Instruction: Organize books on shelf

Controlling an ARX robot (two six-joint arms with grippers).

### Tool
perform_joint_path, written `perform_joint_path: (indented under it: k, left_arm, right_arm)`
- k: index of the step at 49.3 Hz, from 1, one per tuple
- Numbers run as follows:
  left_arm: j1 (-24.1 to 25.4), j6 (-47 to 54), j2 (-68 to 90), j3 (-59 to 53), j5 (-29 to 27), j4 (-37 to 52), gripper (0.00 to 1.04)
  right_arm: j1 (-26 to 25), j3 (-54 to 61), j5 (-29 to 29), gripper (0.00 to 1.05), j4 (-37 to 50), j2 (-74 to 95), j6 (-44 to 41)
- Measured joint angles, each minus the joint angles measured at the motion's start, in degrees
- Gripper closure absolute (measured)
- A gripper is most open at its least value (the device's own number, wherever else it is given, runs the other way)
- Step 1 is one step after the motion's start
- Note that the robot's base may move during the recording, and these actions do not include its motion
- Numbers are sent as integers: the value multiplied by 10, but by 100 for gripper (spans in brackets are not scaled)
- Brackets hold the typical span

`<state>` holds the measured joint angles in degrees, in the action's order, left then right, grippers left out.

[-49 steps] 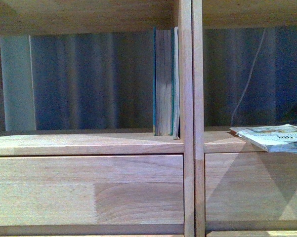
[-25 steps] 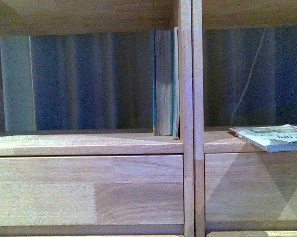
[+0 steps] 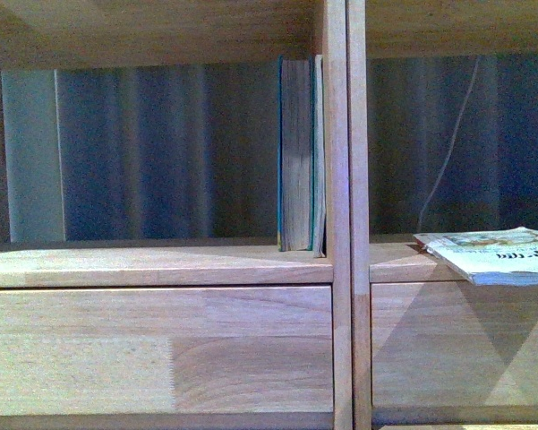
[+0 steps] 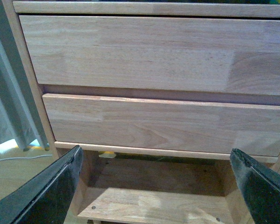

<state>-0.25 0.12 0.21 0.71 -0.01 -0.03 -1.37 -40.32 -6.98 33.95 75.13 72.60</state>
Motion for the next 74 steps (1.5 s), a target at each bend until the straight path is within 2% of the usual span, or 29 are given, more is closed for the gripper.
perform_joint_path:
  k: [15, 16, 17, 19, 25, 29, 36, 40, 45, 52, 64, 74]
  left_arm:
    - [2, 2, 2, 0, 10, -1, 7]
    - [23, 16, 15, 7, 75, -18, 7]
    - [33, 21, 23, 10, 99, -22, 7]
    - [76, 37, 68, 22, 197, -13, 7]
    - [177, 34, 214, 63, 372, 82, 7]
    - [217, 19, 310, 104, 416, 152, 7]
    - [236, -10, 415, 150, 407, 240, 7]
    - [225, -43, 487, 202, 389, 294, 7]
    - [201, -73, 535, 253, 377, 309, 7]
    - [140, -123, 624, 364, 340, 323, 7]
    - [54, -240, 738, 507, 369, 289, 7]
    - [-16, -373, 805, 591, 430, 345, 7]
  right_arm:
    - [-28, 29, -64, 97, 7, -55, 2]
    - [-33, 31, -74, 97, 8, -65, 2]
    - [-35, 32, -77, 97, 8, -68, 3]
    - [-43, 35, -88, 97, 8, -83, 4]
    - [-66, 36, -124, 97, 8, -126, 9]
    - [-82, 36, -146, 97, 7, -156, 10]
    - [-94, 36, -179, 97, 8, -191, 8]
    - [-93, 38, -214, 97, 38, -215, -5]
    - [-85, 46, -241, 97, 78, -234, -12]
    - [-58, 57, -270, 97, 160, -257, -13]
    - [31, 42, -250, 97, 161, -226, -83]
    - [96, -12, -213, 97, 127, -144, -170]
